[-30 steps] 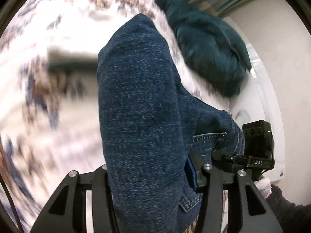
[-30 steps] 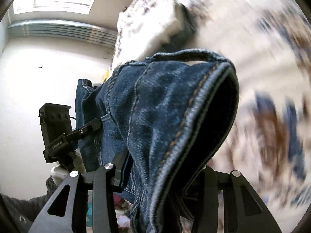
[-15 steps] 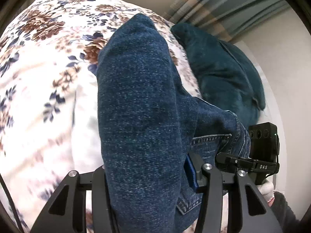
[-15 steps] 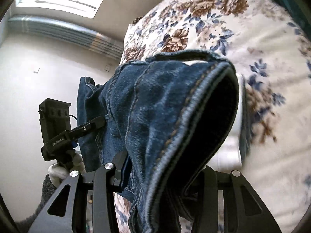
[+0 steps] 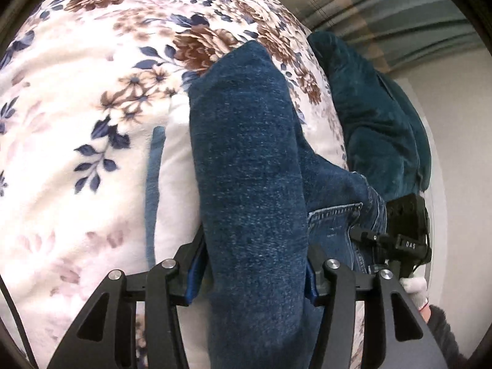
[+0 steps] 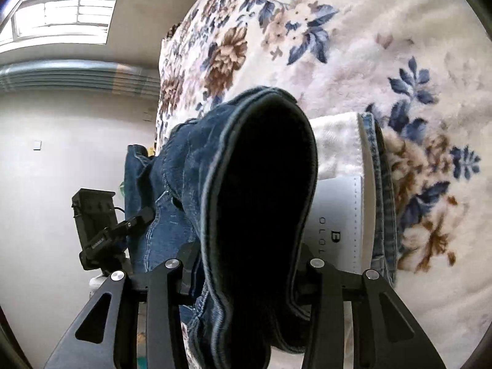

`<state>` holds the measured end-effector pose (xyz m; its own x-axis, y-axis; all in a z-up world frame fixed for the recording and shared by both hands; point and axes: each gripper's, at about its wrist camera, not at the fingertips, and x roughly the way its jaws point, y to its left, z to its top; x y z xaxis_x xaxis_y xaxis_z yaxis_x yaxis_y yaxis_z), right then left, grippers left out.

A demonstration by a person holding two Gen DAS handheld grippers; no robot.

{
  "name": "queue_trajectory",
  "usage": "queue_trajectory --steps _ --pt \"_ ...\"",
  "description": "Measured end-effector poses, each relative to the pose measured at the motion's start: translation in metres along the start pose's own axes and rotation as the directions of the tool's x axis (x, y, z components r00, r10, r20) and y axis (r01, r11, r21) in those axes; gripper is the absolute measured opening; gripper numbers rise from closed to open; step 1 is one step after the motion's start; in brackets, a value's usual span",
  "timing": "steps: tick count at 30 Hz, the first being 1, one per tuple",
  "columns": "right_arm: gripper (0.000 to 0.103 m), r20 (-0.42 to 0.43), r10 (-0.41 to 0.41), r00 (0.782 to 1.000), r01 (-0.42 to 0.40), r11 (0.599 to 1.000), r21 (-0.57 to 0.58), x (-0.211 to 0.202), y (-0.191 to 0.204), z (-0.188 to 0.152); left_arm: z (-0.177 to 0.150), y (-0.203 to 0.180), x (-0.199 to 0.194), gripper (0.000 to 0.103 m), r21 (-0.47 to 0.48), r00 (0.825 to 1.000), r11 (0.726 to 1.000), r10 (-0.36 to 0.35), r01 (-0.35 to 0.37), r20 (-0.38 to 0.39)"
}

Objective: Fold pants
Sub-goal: 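Release the jeans onto the white cloth stack and pull both grippers back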

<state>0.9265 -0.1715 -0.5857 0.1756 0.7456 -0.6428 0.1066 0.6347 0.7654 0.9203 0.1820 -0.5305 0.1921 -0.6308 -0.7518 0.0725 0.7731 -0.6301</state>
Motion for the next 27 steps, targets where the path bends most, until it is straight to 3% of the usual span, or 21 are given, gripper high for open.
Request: queue_trajectory --steps 2,5,6,8,9,11,12,13,14,17,21,27 --pt "0.046 0.004 -0.011 1.0 0.011 1.0 0.014 0.001 -0.003 -0.001 -0.002 0.0 -0.002 0.05 -0.008 1.0 1.0 0.001 -0.001 0.006" --pt "0.06 0.005 -0.081 0.997 0.081 0.997 -0.011 0.004 0.002 -0.003 -0.005 -0.013 -0.006 0.051 -0.009 0.997 0.997 0.071 -0.071 0.028" --pt "0.065 -0.005 -0.094 0.996 0.094 0.996 0.0 0.004 0.005 -0.003 -0.005 -0.016 -0.007 0.057 -0.013 0.994 0.994 0.105 -0.104 0.033" --pt "0.075 -0.012 -0.155 0.988 0.155 0.988 -0.015 0.0 0.015 -0.005 -0.012 -0.03 -0.015 0.068 -0.015 0.974 0.976 0.218 -0.218 0.052" --pt "0.093 0.001 -0.221 0.975 0.221 0.975 -0.038 -0.004 0.023 -0.008 -0.02 -0.042 -0.02 0.072 0.004 0.956 0.959 0.282 -0.283 0.08" --pt "0.095 0.078 -0.359 0.93 0.366 0.925 -0.099 -0.016 0.045 -0.022 -0.035 -0.063 -0.028 0.084 0.057 0.909 0.912 0.395 -0.405 0.134" --pt "0.095 0.118 -0.423 0.898 0.436 0.891 -0.126 -0.022 0.057 -0.031 -0.047 -0.077 -0.032 0.092 0.084 0.874 0.878 0.453 -0.472 0.176" --pt "0.095 0.154 -0.483 0.862 0.503 0.852 -0.144 -0.027 0.067 -0.04 -0.057 -0.086 -0.035 0.096 0.095 0.853 0.856 0.484 -0.507 0.196" --pt "0.095 0.201 -0.553 0.809 0.583 0.797 -0.157 -0.032 0.079 -0.054 -0.07 -0.096 -0.039 0.096 0.102 0.839 0.842 0.503 -0.53 0.208" --pt "0.095 0.284 -0.641 0.713 0.695 0.699 -0.167 -0.048 0.106 -0.092 -0.096 -0.115 -0.051 0.097 0.09 0.825 0.831 0.522 -0.55 0.219" --pt "0.095 0.318 -0.671 0.67 0.731 0.672 -0.121 -0.078 0.128 -0.135 -0.123 -0.144 -0.074 0.097 0.099 0.797 0.805 0.548 -0.585 0.254" --pt "0.095 0.405 -0.682 0.609 0.77 0.632 -0.093 -0.135 0.171 -0.193 -0.157 -0.191 -0.127 0.097 0.081 0.763 0.787 0.559 -0.611 0.326"
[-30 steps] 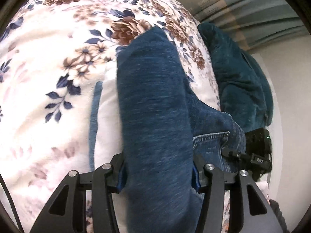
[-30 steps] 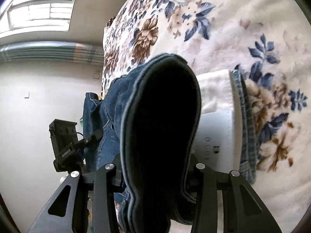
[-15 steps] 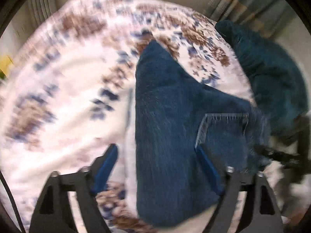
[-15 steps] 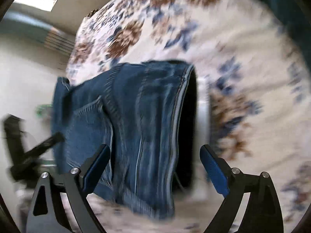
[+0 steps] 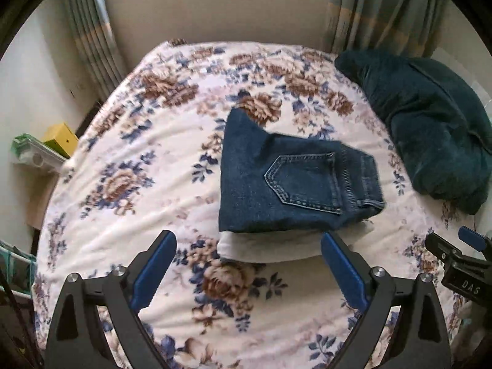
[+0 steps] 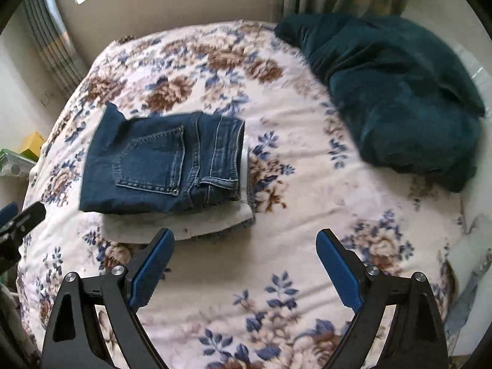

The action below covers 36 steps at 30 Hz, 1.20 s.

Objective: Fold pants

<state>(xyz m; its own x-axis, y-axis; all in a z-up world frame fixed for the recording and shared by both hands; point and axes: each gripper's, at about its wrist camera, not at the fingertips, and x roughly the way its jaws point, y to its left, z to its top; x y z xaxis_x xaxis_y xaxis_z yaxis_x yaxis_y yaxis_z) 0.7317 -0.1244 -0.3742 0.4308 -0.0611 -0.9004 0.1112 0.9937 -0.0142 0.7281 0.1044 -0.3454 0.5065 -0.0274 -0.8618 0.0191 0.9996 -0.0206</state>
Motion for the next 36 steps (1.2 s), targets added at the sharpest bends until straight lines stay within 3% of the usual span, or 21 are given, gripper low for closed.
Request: queue_trajectory --steps 11,18,25,31,36 --pt "0.095 0.13 0.003 0.992 -0.005 1.0 0.011 -0.175 -0.014 -0.062 -0.048 -0.018 -0.155 0.097 -0.006 0.995 1.0 0.003 -0.003 0.097" --pt "0.095 0.183 0.041 0.982 -0.042 0.999 0.001 -0.295 -0.025 -0.123 -0.094 -0.028 -0.259 0.097 -0.012 0.988 1.0 0.014 -0.012 0.157" --pt "0.095 0.273 0.082 0.958 -0.075 0.997 -0.036 -0.411 -0.041 -0.188 -0.147 -0.042 -0.362 0.097 -0.029 0.974 0.998 0.063 -0.058 0.219" --pt "0.095 0.312 0.124 0.942 -0.102 0.991 -0.085 -0.482 -0.056 -0.237 -0.188 -0.048 -0.423 0.097 -0.064 0.957 0.993 0.117 -0.104 0.267" --pt "0.095 0.326 0.132 0.936 -0.11 0.99 -0.085 -0.529 -0.069 -0.274 -0.215 -0.047 -0.46 0.097 -0.079 0.951 0.993 0.111 -0.092 0.287"
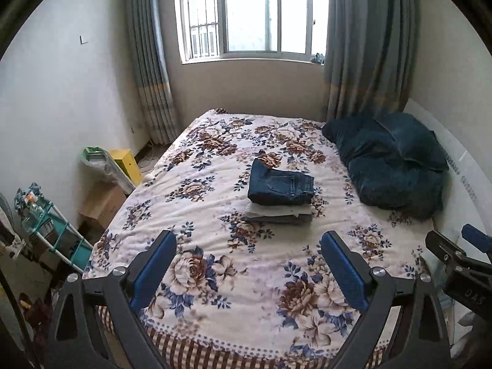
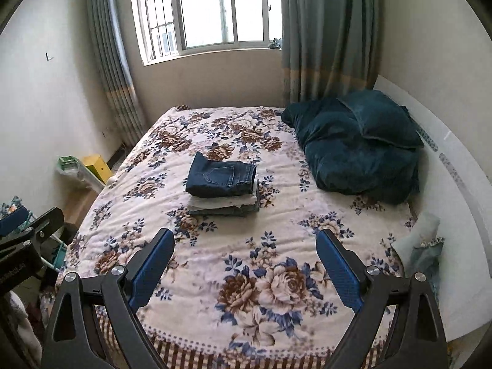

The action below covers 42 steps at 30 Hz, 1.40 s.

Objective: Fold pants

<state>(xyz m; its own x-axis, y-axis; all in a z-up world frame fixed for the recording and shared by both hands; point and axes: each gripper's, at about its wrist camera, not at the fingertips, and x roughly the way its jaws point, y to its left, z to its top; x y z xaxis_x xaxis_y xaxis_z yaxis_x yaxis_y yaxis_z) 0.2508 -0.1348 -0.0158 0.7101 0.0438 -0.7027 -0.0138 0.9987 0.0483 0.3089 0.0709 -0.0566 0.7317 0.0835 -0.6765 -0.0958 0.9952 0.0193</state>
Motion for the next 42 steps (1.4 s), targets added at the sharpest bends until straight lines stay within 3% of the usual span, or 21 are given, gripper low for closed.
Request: queue_trajectory --steps 8,14,23,35,42 --pt "0.096 0.052 -0.01 0.999 0.01 1.0 -0.008 -0.074 0.013 -0.016 -0.019 0.012 -0.039 0.097 0.016 1.0 1.0 -0.019 0.019 0.01" --pt "0.098 0.085 -0.039 0.996 0.038 0.999 0.021 -0.107 0.032 -0.019 -0.011 0.022 -0.056 0.097 0.049 0.999 0.998 -0.04 0.038 0.03" --pt "0.098 0.067 -0.069 0.995 0.064 0.996 0.068 -0.102 0.039 -0.001 0.008 0.02 -0.052 0.102 0.097 0.999 0.994 -0.045 0.042 0.03" --pt "0.098 0.07 -0.073 0.995 0.07 0.997 0.041 -0.067 0.03 0.045 0.022 0.011 -0.03 0.102 0.063 1.0 0.998 0.022 -0.022 0.011" --pt "0.098 0.057 -0.071 0.996 0.07 0.997 0.017 -0.057 0.027 0.051 0.027 0.006 -0.034 0.102 0.046 0.999 0.998 0.029 -0.03 0.018"
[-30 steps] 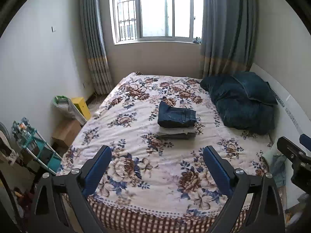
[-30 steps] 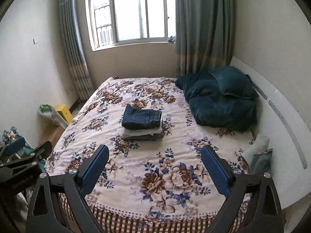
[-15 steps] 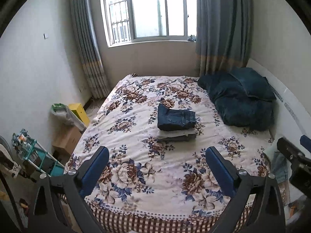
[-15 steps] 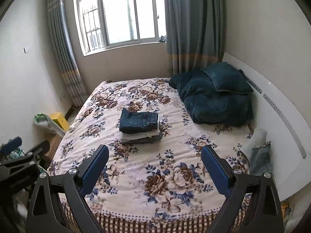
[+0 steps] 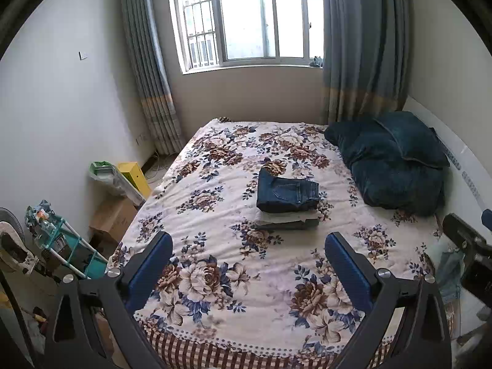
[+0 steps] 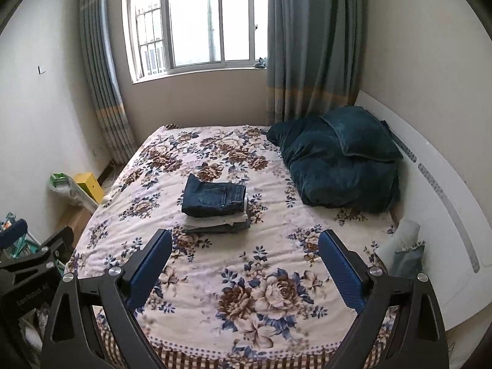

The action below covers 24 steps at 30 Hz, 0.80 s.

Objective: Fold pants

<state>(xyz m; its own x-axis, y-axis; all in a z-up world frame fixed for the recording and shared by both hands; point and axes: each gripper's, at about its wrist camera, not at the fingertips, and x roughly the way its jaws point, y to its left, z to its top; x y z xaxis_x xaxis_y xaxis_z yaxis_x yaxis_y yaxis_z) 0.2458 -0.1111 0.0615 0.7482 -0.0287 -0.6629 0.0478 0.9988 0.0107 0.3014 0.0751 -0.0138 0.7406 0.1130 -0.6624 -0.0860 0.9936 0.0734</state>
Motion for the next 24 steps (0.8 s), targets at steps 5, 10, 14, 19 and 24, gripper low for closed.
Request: queue_trajectory --steps 5,10,14,19,24 --pt "0.098 -0.005 0.002 1.0 -0.002 1.0 0.0 -0.001 -0.003 -0.006 0.002 -0.001 -0.001 0.102 -0.003 1.0 1.0 -0.009 0.009 -0.002" --pt "0.098 -0.008 -0.002 1.0 0.002 1.0 0.001 -0.003 -0.007 -0.012 0.002 -0.005 -0.006 0.102 0.013 1.0 1.0 0.001 -0.001 0.007" --pt "0.098 -0.007 -0.009 1.0 0.009 1.0 0.009 -0.008 -0.012 -0.018 0.003 -0.007 -0.008 0.102 0.011 1.0 1.0 -0.007 0.007 0.007" --pt "0.098 0.001 -0.02 1.0 0.02 1.0 0.018 -0.015 -0.019 -0.02 0.005 -0.01 -0.015 0.102 0.014 1.0 1.0 -0.014 0.014 0.023" --pt "0.098 0.01 -0.022 1.0 0.022 1.0 0.023 -0.02 -0.022 -0.021 0.006 -0.01 -0.018 0.102 0.013 0.999 1.0 -0.019 0.018 0.037"
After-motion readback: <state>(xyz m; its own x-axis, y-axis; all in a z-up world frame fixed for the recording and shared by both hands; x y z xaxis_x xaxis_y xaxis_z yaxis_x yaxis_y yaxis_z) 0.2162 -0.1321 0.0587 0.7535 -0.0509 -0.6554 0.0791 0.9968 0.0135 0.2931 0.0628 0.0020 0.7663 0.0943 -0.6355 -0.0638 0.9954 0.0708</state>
